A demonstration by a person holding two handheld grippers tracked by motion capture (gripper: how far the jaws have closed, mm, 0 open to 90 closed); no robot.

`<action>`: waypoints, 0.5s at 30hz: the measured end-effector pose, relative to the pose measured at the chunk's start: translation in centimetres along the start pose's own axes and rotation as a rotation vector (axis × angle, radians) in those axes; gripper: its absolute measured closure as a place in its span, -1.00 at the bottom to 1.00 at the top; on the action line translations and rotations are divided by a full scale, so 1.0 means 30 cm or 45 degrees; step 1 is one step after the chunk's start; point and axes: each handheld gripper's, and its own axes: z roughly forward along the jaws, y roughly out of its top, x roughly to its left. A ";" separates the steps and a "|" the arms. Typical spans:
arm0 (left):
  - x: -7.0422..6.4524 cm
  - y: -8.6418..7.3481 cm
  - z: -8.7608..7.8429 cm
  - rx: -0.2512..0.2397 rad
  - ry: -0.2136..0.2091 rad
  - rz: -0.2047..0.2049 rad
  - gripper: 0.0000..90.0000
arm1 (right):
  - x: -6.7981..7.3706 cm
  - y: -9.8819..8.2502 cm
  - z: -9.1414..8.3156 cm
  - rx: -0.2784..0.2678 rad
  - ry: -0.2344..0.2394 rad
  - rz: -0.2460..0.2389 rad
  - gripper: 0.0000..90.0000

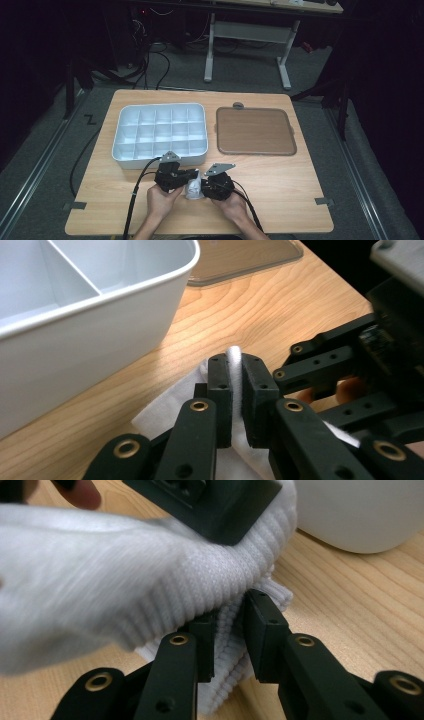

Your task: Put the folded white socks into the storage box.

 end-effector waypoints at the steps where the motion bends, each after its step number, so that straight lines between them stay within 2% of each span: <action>1: 0.006 -0.002 0.001 0.006 0.004 0.003 0.87 | 0.001 -0.001 -0.003 0.001 0.001 0.004 0.63; 8: 0.022 -0.008 0.004 0.006 0.022 -0.004 0.87 | 0.005 -0.021 -0.044 -0.031 -0.033 0.023 0.41; 12: 0.022 -0.014 0.009 0.015 0.027 0.004 0.87 | -0.004 -0.044 -0.079 -0.055 -0.042 0.048 0.39; 15: 0.022 -0.018 0.015 0.014 0.028 0.005 0.87 | -0.007 -0.053 -0.084 -0.042 -0.049 0.039 0.38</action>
